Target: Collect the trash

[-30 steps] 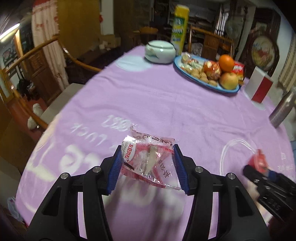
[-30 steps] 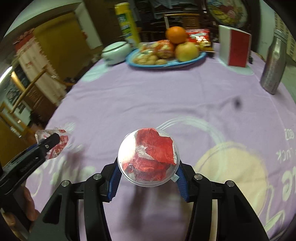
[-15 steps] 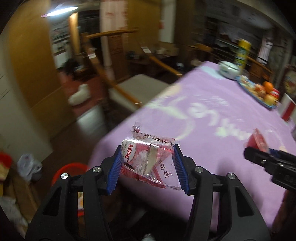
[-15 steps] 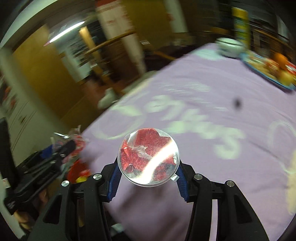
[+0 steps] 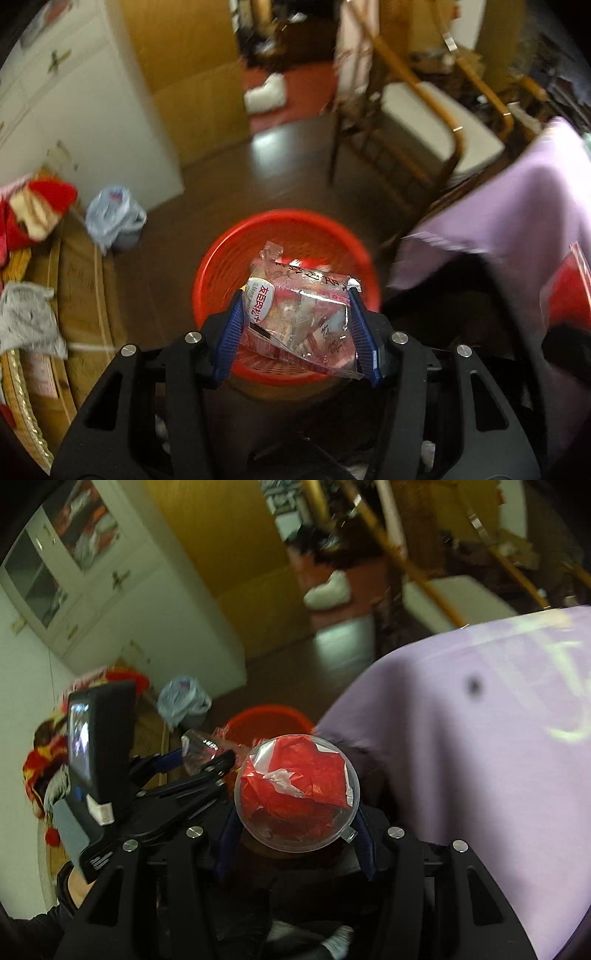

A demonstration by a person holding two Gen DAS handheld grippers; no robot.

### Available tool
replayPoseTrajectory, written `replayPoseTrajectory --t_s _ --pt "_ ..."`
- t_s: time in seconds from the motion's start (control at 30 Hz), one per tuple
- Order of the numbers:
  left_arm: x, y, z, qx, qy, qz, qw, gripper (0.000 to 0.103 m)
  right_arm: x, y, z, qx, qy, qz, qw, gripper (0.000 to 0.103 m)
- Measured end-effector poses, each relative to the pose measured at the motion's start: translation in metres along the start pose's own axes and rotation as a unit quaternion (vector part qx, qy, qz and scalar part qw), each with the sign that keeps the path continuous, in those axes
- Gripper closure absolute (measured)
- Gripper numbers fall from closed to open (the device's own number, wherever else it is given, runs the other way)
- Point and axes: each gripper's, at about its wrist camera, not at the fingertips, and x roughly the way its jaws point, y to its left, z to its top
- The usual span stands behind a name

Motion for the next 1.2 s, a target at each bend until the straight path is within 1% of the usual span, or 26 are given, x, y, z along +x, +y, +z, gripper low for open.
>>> replayPoseTrajectory --t_s 0.07,0.2,0.3,0.43,0.5,0.6,0.67,0.77,0.83,1.0,1.13,1.2 --pt "0.023 0.017 -0.001 -0.012 0.022 0.007 0.9997 0.048 0.027 0.007 0.007 0.003 0.026 0.009 1.000 0.051" --pt "0.054 0.035 -0.006 -0.028 0.053 0.007 0.9982 0.048 0.085 0.016 0.018 0.012 0.078 0.020 0.997 0.051" --pt "0.068 0.038 -0.010 -0.029 0.065 0.008 0.9974 0.048 0.116 0.018 0.022 0.019 0.106 0.025 0.994 0.051" --pt "0.084 0.045 -0.013 -0.033 0.080 0.005 0.9962 0.048 0.144 0.023 0.025 0.023 0.129 0.028 0.991 0.051" --pt "0.088 0.047 -0.014 -0.033 0.084 0.008 0.9959 0.047 0.150 0.022 0.027 0.030 0.133 0.033 0.990 0.050" --pt "0.093 0.048 -0.017 -0.036 0.091 0.007 0.9952 0.041 0.158 0.016 0.028 0.036 0.135 0.039 0.989 0.049" --pt "0.095 0.048 -0.018 -0.037 0.092 0.009 0.9950 0.036 0.161 0.013 0.030 0.038 0.133 0.038 0.990 0.044" --pt "0.096 0.047 -0.018 -0.036 0.095 0.011 0.9948 0.032 0.161 0.013 0.032 0.033 0.126 0.032 0.991 0.041" --pt "0.094 0.046 -0.019 -0.035 0.094 0.011 0.9949 0.028 0.155 0.011 0.032 0.031 0.117 0.031 0.992 0.038" --pt "0.086 0.047 -0.019 -0.038 0.089 0.011 0.9952 0.023 0.138 0.008 0.033 0.029 0.101 0.033 0.994 0.036" --pt "0.077 0.050 -0.023 -0.047 0.081 0.017 0.9954 0.014 0.117 0.009 0.025 0.021 0.079 0.029 0.996 0.030" --pt "0.074 0.050 -0.027 -0.048 0.081 0.020 0.9954 0.014 0.110 0.012 0.019 0.015 0.071 0.028 0.997 0.028"
